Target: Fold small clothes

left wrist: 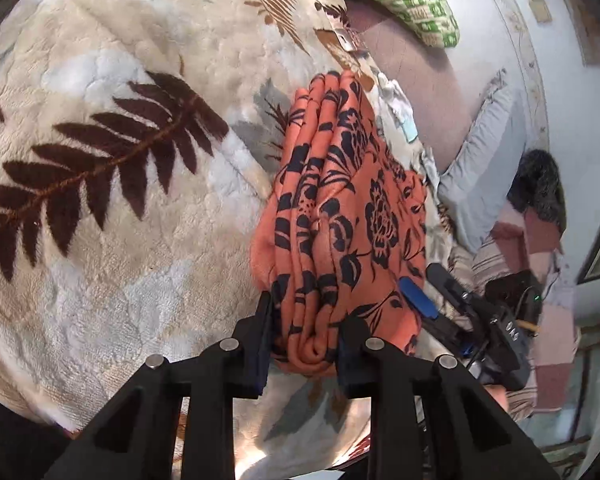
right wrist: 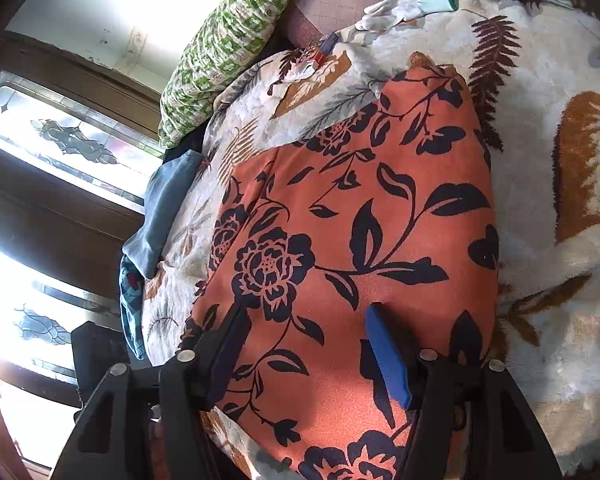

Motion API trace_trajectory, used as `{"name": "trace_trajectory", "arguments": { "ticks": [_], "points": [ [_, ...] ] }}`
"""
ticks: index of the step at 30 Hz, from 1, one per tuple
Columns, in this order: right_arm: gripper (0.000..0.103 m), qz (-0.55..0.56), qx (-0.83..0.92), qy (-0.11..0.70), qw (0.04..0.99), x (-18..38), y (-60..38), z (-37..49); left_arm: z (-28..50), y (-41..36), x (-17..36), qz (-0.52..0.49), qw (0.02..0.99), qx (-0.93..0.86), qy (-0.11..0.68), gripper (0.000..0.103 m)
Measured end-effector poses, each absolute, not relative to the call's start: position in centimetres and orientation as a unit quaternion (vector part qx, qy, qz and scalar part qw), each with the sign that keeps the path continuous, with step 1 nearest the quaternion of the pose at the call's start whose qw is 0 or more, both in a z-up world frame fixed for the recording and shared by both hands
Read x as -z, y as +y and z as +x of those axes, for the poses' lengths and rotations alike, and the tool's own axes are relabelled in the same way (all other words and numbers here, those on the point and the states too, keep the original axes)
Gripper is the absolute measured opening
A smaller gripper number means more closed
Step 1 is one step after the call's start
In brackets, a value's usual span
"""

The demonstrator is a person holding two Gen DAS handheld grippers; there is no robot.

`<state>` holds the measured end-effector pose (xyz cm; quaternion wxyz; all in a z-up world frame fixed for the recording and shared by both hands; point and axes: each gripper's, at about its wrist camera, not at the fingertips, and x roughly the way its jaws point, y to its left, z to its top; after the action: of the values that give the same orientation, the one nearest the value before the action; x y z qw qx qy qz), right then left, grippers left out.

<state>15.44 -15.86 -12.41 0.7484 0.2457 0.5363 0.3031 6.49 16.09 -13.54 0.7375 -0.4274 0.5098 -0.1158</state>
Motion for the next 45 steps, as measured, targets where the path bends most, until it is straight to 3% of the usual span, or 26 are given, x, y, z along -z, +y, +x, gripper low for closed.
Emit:
{"name": "trace_trajectory", "arguments": {
  "ticks": [8, 10, 12, 13, 19, 28, 29, 30, 34, 38, 40, 44, 45],
  "points": [
    [0.065, 0.246, -0.31, 0.533, 0.748, 12.8, -15.9, 15.3, 4.4, 18.3, 19.2, -0.59, 0.639, 0.114, 0.48, 0.027],
    [0.065, 0.245, -0.314, 0.535, 0.745, 12.7, -16.0, 15.3, 4.6, 17.6, 17.4, -0.545, 0.67, 0.112, 0.491, 0.037],
    [0.065, 0.247, -0.317, 0.538, 0.741, 12.8, -16.2, 15.6, 4.8, 17.2, 15.3, -0.503, 0.696, 0.117, 0.498, 0.067],
    [0.065, 0.25, -0.316, 0.54, 0.739, 12.8, -16.2, 15.7, 5.0, 17.0, 14.3, -0.49, 0.705, 0.119, 0.498, 0.073],
    [0.066, 0.246, -0.328, 0.537, 0.737, 12.9, -16.5, 15.7, 8.4, 17.4, 9.5, -0.399, 0.775, 0.132, 0.473, 0.085],
    [0.066, 0.258, -0.337, 0.531, 0.733, 13.1, -16.9, 15.5, 18.7, 15.8, 14.7, -0.389, 0.735, 0.144, 0.537, 0.084],
    [0.066, 0.258, -0.338, 0.531, 0.733, 13.2, -17.0, 15.5, 18.9, 15.9, 15.5, -0.402, 0.724, 0.15, 0.539, 0.071],
    [0.066, 0.258, -0.34, 0.53, 0.733, 13.2, -17.1, 15.4, 18.5, 16.2, 16.0, -0.414, 0.715, 0.157, 0.54, 0.032],
    [0.066, 0.257, -0.348, 0.526, 0.732, 13.2, -17.3, 15.2, 17.0, 18.4, 17.3, -0.555, 0.656, 0.187, 0.476, 0.028],
    [0.066, 0.261, -0.351, 0.522, 0.733, 13.5, -17.5, 15.0, 16.9, 19.1, 20.4, -0.579, 0.627, 0.144, 0.501, 0.028],
    [0.066, 0.256, -0.354, 0.523, 0.732, 13.4, -17.4, 14.9, 17.5, 18.1, 17.8, -0.51, 0.679, 0.139, 0.51, 0.033],
    [0.066, 0.257, -0.351, 0.533, 0.726, 13.1, -17.6, 15.2, 18.8, 16.7, 13.3, -0.413, 0.736, 0.154, 0.513, 0.083],
    [0.066, 0.26, -0.351, 0.535, 0.723, 12.7, -17.6, 15.2, 19.1, 16.7, 12.4, -0.397, 0.751, 0.155, 0.505, 0.084]
  ]
}}
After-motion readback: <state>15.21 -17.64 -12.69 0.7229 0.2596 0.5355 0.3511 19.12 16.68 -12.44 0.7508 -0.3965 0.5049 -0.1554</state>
